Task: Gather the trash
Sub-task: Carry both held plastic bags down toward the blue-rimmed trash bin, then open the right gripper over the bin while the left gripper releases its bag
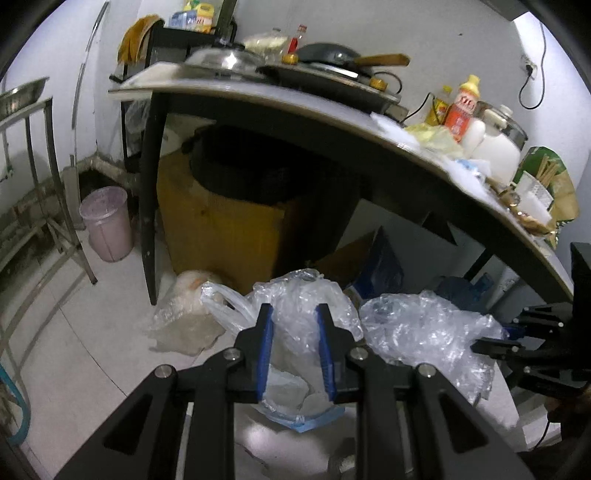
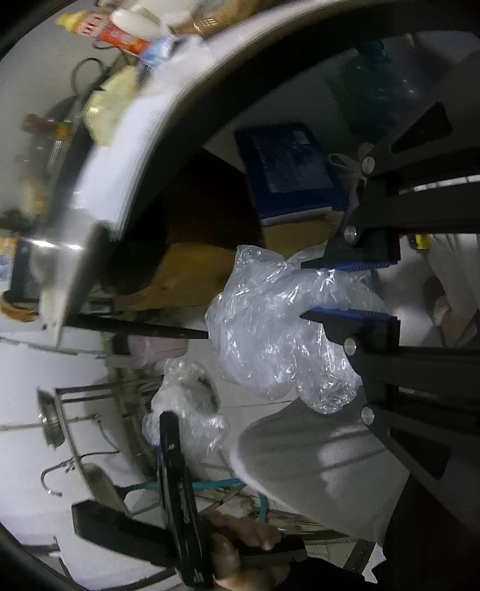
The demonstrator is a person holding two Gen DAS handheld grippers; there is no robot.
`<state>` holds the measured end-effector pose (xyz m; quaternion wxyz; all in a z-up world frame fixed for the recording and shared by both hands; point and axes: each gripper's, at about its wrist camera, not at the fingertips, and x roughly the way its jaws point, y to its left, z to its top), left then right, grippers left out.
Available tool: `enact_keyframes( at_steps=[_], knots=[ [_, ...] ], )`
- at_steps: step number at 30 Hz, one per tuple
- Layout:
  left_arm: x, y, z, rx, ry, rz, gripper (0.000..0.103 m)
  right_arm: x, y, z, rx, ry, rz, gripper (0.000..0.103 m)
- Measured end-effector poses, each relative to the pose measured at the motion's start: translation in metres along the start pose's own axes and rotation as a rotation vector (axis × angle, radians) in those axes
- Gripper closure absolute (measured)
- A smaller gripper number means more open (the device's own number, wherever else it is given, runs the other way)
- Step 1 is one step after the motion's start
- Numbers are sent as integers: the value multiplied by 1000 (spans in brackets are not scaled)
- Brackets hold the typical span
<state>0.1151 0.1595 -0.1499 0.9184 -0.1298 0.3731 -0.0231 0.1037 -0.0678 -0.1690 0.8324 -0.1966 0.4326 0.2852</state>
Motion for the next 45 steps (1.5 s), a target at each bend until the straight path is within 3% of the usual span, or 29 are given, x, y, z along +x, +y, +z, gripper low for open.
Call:
enact_keyframes(
  at_steps=[24, 28, 31, 45],
  knots=[
    [120, 38, -30, -82, 214, 26, 81, 186, -33, 5, 127, 266, 98, 87],
    [133, 38, -33, -83, 248, 35, 81, 213, -38, 3, 158, 306, 110, 73],
    [140, 36, -34, -86, 270, 31, 81, 221, -44, 1, 189, 308, 124, 51],
    [186, -11, -50, -31, 391, -21, 81, 202, -83, -24, 279, 266, 124, 51]
  ],
)
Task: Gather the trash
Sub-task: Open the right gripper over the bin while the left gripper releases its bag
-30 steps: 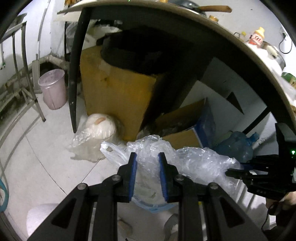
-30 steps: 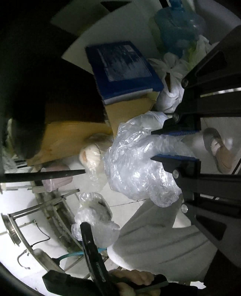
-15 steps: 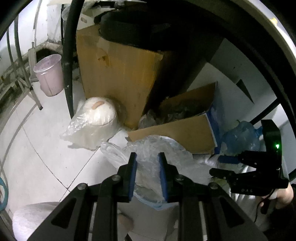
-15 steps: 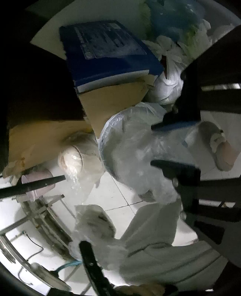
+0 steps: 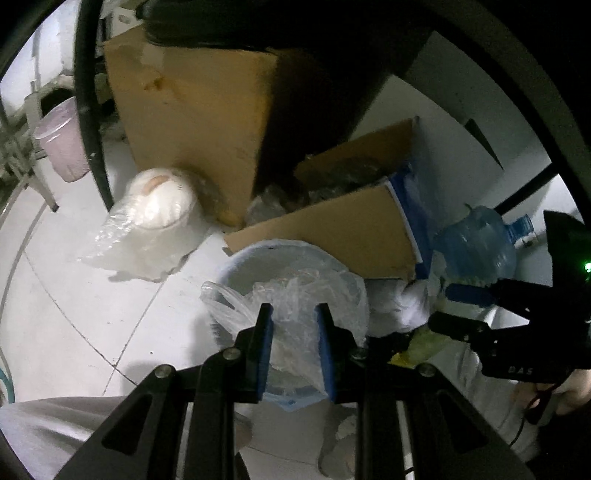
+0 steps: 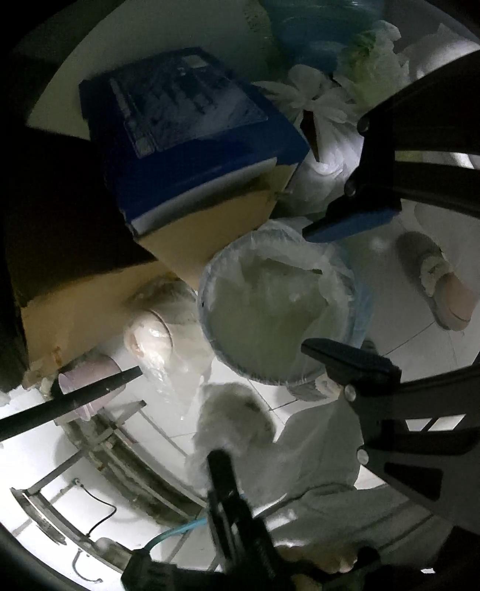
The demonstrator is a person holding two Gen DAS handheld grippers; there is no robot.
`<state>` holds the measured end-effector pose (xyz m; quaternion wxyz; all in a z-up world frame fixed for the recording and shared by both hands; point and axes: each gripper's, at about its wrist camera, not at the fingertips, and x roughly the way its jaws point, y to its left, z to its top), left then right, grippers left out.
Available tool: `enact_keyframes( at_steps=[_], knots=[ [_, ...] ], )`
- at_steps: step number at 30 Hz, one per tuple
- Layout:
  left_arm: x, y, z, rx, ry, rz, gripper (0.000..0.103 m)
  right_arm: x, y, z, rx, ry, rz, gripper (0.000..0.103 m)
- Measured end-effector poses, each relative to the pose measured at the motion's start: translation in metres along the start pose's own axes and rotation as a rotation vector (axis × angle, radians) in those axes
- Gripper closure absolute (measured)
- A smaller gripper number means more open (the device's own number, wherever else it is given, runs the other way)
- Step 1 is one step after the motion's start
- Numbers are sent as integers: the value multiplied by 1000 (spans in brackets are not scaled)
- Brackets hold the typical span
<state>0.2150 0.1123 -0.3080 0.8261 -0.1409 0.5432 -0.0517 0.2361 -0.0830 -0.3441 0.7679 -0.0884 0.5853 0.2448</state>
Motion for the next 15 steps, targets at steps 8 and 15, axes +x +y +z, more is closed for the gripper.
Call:
enact_keyframes(
  at_steps=[8, 15],
  knots=[
    [23, -29, 4, 44, 61, -2, 65, -19, -13, -10, 41, -37, -4, 51],
    [21, -38, 2, 61, 60, 2, 44, -37, -21, -17, 67, -70, -7, 51]
  ],
)
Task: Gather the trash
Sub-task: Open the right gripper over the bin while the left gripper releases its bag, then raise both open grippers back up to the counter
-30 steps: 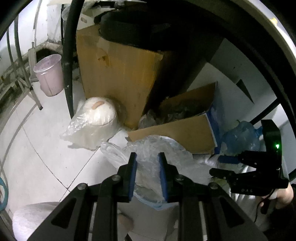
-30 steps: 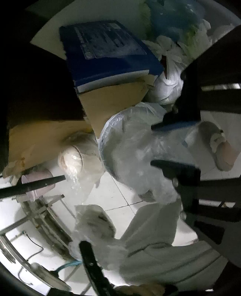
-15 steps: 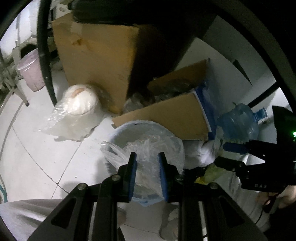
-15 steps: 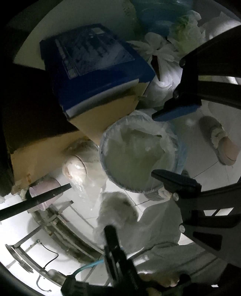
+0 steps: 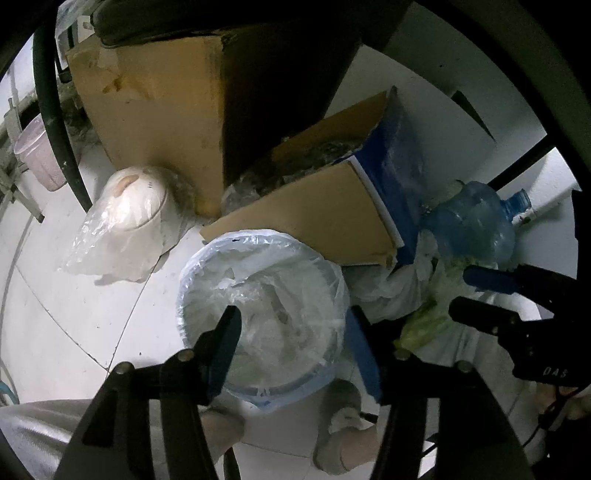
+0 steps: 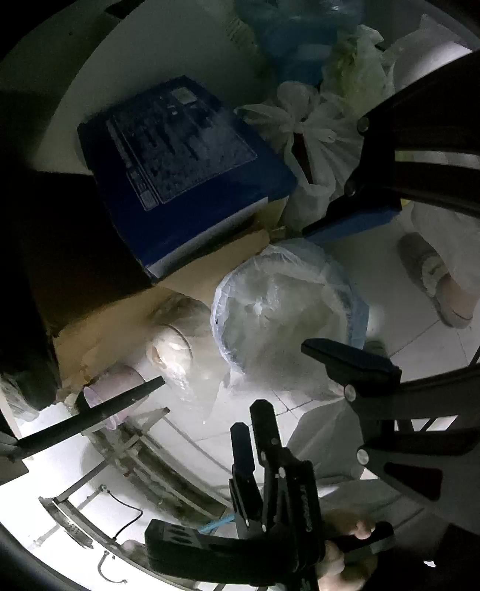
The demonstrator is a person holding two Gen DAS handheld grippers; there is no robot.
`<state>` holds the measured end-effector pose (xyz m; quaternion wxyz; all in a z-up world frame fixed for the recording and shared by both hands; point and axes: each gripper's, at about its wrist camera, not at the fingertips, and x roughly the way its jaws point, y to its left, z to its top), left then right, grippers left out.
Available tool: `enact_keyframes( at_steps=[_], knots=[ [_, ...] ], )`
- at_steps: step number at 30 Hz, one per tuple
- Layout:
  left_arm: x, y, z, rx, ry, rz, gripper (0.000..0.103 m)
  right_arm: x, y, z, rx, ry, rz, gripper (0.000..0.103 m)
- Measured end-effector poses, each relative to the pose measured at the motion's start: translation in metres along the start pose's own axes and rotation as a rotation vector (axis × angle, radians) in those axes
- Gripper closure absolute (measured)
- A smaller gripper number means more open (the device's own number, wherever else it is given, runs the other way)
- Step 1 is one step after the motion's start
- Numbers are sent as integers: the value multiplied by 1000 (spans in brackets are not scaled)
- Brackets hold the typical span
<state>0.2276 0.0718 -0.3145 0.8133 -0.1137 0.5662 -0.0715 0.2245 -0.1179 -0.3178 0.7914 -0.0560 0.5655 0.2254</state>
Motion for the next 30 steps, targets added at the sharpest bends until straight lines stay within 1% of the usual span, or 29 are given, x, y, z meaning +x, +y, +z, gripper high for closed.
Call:
enact_keyframes(
  at_steps=[4, 7, 13, 21, 30],
  knots=[
    [-11, 2, -4, -11, -13, 4, 44, -7, 3, -1, -5, -18, 3, 51],
    [-19, 0, -7, -21, -23, -10, 44, -16, 9, -1, -13, -36, 8, 51],
    [-46, -6, -13, -13, -80, -26, 44, -33, 27, -2, -48, -68, -2, 51],
    [-79, -9, -19, -7, -153, -23, 44, -60, 41, -8, -75, -115, -32, 51],
    [-115, -22, -28, 14, -223, -23, 44, -92, 56, -17, -105, -176, -43, 51]
  ],
)
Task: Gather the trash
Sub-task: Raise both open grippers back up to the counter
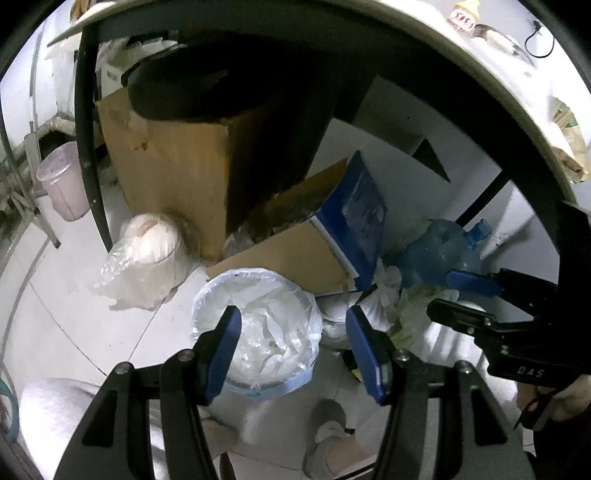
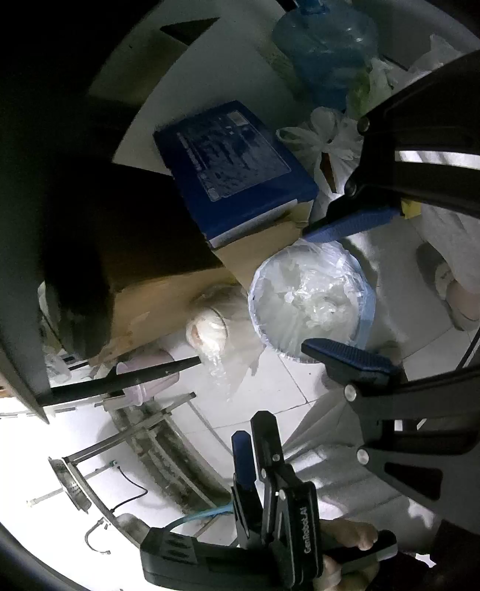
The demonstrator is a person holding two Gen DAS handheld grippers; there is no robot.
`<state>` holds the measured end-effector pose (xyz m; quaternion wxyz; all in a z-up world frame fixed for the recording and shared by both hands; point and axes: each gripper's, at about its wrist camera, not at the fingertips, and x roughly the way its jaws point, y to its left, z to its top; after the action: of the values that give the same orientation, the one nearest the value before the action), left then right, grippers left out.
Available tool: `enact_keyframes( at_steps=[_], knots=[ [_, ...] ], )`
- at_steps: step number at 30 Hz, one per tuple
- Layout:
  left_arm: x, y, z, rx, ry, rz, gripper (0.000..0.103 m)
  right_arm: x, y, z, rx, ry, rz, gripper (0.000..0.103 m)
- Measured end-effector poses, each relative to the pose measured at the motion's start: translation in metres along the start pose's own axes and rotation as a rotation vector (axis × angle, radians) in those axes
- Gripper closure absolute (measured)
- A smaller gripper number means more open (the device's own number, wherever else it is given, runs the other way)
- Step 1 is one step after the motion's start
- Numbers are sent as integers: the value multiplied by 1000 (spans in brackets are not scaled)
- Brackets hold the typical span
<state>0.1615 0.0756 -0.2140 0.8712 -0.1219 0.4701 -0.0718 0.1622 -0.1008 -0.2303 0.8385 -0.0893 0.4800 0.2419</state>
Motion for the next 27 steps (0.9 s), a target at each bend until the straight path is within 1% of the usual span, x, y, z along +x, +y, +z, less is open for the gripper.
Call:
enact_keyframes(
  at_steps=[13, 16, 20, 27],
  knots=[
    [-50, -31, 7, 51, -100, 0, 44, -57, -3, -8, 1, -100, -29, 51],
    [-68, -38, 10, 47, -144, -15, 44, -69, -4, -7, 2, -125, -32, 51],
    [-91, -52, 16, 68, -199, -11, 44, -86, -7, -7, 2, -159, -30, 51],
    [-117, -72, 22, 106, -253, -10, 44, -112, -9, -8, -3, -214, -21, 51]
  ],
)
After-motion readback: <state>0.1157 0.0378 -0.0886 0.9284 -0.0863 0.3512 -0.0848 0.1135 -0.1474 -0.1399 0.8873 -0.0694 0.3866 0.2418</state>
